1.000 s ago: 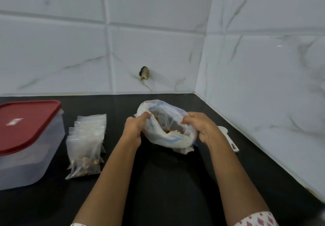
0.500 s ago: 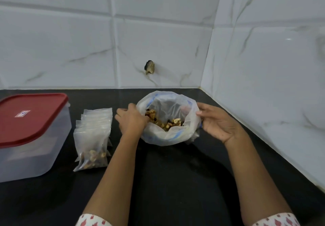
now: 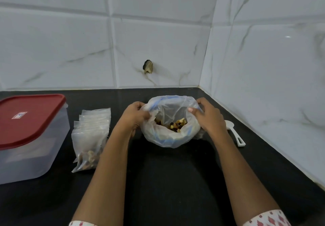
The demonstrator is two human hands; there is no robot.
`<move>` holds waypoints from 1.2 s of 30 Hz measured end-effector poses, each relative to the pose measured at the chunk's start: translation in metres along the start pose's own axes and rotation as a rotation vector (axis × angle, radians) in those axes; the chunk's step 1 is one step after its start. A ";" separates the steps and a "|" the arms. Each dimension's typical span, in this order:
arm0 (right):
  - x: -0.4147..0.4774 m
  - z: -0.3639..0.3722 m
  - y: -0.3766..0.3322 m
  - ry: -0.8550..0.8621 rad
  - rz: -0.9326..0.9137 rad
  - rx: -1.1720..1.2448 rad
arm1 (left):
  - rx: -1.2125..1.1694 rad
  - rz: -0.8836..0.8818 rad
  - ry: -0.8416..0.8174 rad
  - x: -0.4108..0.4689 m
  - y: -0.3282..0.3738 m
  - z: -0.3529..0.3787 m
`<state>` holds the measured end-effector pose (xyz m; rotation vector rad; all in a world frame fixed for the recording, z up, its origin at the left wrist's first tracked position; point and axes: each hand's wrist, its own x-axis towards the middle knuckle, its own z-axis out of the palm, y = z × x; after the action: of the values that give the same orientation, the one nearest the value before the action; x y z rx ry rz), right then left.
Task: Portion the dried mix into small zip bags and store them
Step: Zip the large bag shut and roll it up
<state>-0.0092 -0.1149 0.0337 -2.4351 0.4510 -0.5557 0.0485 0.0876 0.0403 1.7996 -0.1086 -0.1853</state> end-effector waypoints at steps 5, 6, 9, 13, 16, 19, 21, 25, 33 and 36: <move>-0.004 -0.008 -0.004 -0.067 0.228 0.708 | 0.253 0.107 0.402 -0.002 -0.003 0.001; -0.003 -0.012 -0.003 -0.139 0.250 0.846 | 0.239 0.102 0.403 0.000 -0.003 -0.001; -0.003 -0.021 -0.001 -0.290 0.254 1.063 | -0.087 -0.017 0.173 0.001 0.004 -0.014; -0.002 -0.022 -0.002 -0.112 0.204 0.640 | -0.595 -0.108 -0.171 -0.010 0.016 -0.028; 0.002 -0.022 -0.009 0.016 0.161 0.365 | -0.545 -0.044 -0.163 -0.012 0.016 -0.032; 0.013 -0.032 -0.024 -0.065 0.129 0.050 | -0.323 -0.064 0.132 -0.011 0.019 -0.025; 0.019 -0.051 -0.035 -0.037 0.112 0.045 | -0.114 -0.017 0.311 -0.013 0.022 -0.016; 0.022 -0.083 -0.050 0.152 0.013 0.245 | 0.405 0.189 0.468 -0.014 0.044 -0.023; 0.008 -0.099 -0.056 -0.120 0.184 0.503 | 0.687 0.342 -0.266 -0.045 0.116 -0.039; -0.003 -0.091 -0.062 -0.160 0.243 0.552 | 0.649 0.438 -0.375 -0.053 0.124 -0.002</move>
<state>-0.0442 -0.1092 0.1374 -1.8484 0.4478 -0.3227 -0.0002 0.0695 0.1653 2.3065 -0.9084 -0.1825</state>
